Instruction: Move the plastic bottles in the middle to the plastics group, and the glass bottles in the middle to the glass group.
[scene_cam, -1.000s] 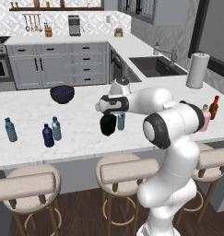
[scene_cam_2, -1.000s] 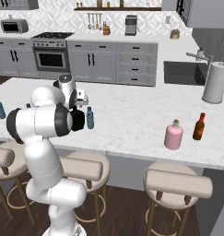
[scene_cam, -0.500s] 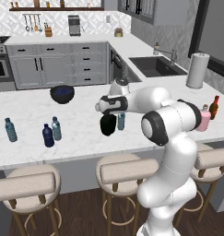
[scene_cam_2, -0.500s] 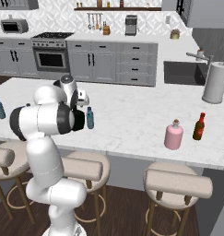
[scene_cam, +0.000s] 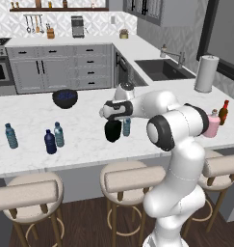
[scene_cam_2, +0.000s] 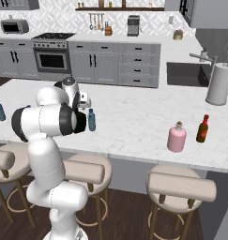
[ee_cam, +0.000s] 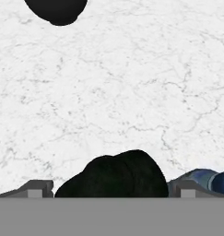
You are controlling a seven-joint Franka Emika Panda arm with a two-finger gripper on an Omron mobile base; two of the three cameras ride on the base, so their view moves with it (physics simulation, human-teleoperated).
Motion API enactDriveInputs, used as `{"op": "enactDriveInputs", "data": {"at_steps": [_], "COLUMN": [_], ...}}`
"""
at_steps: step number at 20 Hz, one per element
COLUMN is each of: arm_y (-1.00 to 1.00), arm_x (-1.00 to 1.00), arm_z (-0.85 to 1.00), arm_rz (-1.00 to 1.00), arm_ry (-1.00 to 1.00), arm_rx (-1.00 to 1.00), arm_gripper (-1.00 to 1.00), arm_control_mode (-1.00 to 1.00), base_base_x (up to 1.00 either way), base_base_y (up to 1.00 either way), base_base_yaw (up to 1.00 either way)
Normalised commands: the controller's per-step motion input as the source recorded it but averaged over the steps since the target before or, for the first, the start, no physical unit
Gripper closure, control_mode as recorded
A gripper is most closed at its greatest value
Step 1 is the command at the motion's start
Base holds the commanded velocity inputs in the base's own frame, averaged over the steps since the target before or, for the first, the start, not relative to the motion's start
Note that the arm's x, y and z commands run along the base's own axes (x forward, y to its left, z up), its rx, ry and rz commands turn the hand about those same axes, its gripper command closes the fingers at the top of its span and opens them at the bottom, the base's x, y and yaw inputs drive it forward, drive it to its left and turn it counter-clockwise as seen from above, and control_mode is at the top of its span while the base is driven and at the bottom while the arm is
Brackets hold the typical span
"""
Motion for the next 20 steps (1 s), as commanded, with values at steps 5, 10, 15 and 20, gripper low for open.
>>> {"op": "enactDriveInputs", "data": {"at_steps": [5,10,15,20], "arm_y": [0.01,0.00,0.00,0.00], "arm_x": [0.10,0.00,0.00,-0.01], "arm_z": [-0.03,-0.02,0.00,0.00], "arm_rz": [0.00,0.00,0.00,0.00], "arm_ry": [0.00,0.00,0.00,0.00], "arm_rx": [0.00,0.00,0.00,0.00], "arm_gripper": [-1.00,1.00,1.00,1.00], "arm_control_mode": [-1.00,-1.00,-1.00,-1.00], "base_base_x": [0.00,0.00,0.00,0.00], "base_base_y": [0.00,0.00,0.00,0.00], "base_base_yaw": [0.00,0.00,0.00,0.00]}}
